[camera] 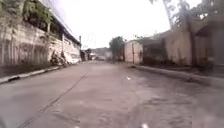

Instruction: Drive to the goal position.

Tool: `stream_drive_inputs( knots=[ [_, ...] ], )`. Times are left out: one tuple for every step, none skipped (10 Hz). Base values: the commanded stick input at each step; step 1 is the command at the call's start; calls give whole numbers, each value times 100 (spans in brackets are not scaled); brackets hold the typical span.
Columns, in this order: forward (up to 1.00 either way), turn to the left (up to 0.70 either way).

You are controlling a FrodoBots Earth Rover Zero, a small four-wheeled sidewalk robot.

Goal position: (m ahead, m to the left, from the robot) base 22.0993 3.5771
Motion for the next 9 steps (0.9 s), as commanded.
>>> stream_drive_inputs(
  knots=[
    [100,0],
    [100,0],
    [100,0],
    [100,0],
    [100,0],
    [100,0],
    [100,0],
    [100,0],
    [100,0]
  ],
)
